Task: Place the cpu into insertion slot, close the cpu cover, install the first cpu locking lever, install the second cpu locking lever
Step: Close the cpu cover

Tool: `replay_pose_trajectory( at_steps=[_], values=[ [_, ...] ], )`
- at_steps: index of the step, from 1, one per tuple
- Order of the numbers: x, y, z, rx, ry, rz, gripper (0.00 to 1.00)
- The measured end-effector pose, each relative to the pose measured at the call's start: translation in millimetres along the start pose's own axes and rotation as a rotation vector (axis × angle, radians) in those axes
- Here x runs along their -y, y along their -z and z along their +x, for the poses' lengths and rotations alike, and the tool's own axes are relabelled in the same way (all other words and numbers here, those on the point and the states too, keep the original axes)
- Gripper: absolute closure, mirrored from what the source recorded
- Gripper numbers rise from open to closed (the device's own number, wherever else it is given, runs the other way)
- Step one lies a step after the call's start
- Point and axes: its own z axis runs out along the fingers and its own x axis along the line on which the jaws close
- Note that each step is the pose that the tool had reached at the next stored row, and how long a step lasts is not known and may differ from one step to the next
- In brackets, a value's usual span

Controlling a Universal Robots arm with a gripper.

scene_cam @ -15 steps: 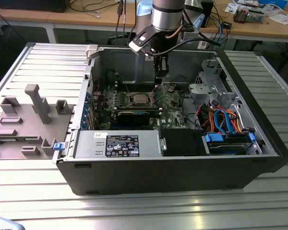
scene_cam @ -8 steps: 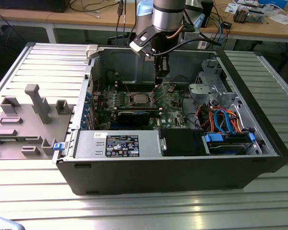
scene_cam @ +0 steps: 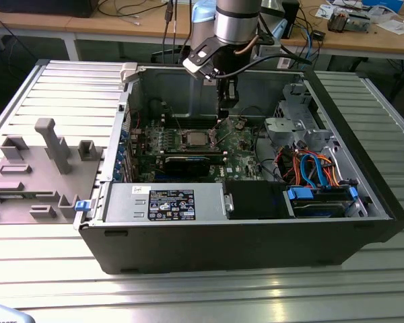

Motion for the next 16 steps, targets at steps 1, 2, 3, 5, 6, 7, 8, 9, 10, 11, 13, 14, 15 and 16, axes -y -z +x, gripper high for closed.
replay_pose_trajectory(
  at_steps=[1,2,3,5,6,7,8,9,10,11,13,14,15,16],
  values=[
    [-0.2,0.0,0.0,0.0,0.0,0.0,0.89],
    [-0.3,-0.1,0.0,0.0,0.0,0.0,0.89],
    [-0.5,-0.1,0.0,0.0,0.0,0.0,0.89],
    [-1.3,-0.2,0.0,0.0,0.0,0.0,0.89],
    [-1.5,-0.3,0.0,0.0,0.0,0.0,0.89],
    [-1.7,-0.3,0.0,0.0,0.0,-0.0001,0.89],
    [-2.0,-0.4,0.0,0.0,0.0,0.0,0.89],
    [-2.2,-0.4,0.0,0.0,0.0,0.0,0.89],
    [-2.6,-0.4,0.0,0.0,0.0,0.0,0.89],
    [-3.0,-0.4,-0.1,0.0,0.0,-0.0001,0.89],
    [-4.2,-0.5,-0.1,0.0,0.0,-0.0001,0.89],
    [-4.6,-0.5,-0.1,0.0,0.0,0.0,0.89],
    [-5.1,-0.5,-0.1,0.0,0.0,-0.0001,0.89],
    [-5.8,-0.5,-0.1,-0.0001,0.0,0.0,0.89]
  ],
)
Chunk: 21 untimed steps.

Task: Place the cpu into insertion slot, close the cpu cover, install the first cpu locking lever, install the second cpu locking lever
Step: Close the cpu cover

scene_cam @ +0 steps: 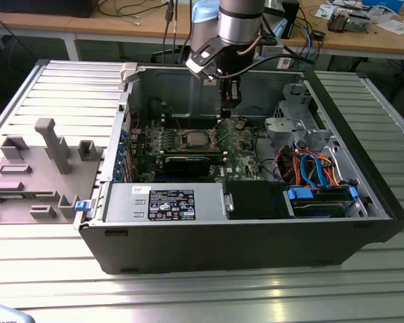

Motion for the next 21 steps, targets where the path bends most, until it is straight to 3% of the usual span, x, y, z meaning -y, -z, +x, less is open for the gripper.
replay_pose_trajectory(
  at_steps=[21],
  values=[
    [-5.1,-0.3,-0.1,0.0001,0.0,0.0,0.89]
  ],
)
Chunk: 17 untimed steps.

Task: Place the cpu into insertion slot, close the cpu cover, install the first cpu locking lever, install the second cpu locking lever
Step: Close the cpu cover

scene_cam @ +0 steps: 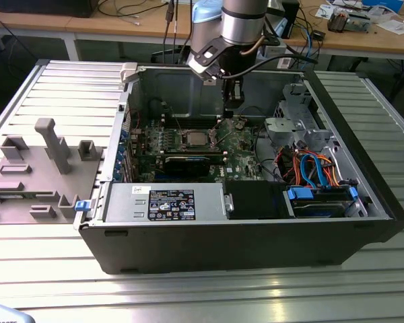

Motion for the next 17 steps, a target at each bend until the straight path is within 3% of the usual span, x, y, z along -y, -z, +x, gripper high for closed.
replay_pose_trajectory(
  at_steps=[17],
  values=[
    [-3.5,-0.4,-0.1,0.0,0.0,0.0,0.89]
  ],
)
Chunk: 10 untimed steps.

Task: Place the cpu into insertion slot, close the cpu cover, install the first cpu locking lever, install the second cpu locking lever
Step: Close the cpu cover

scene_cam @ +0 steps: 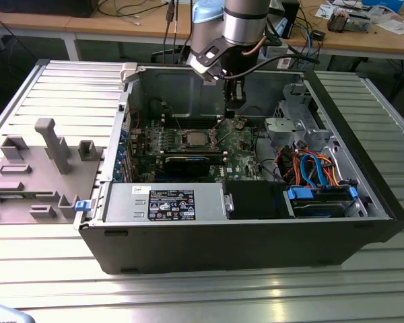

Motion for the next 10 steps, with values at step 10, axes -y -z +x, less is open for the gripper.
replay_pose_trajectory(
  at_steps=[10],
  values=[
    [-2.3,-0.1,0.0,0.0,0.0,0.0,0.89]
  ],
)
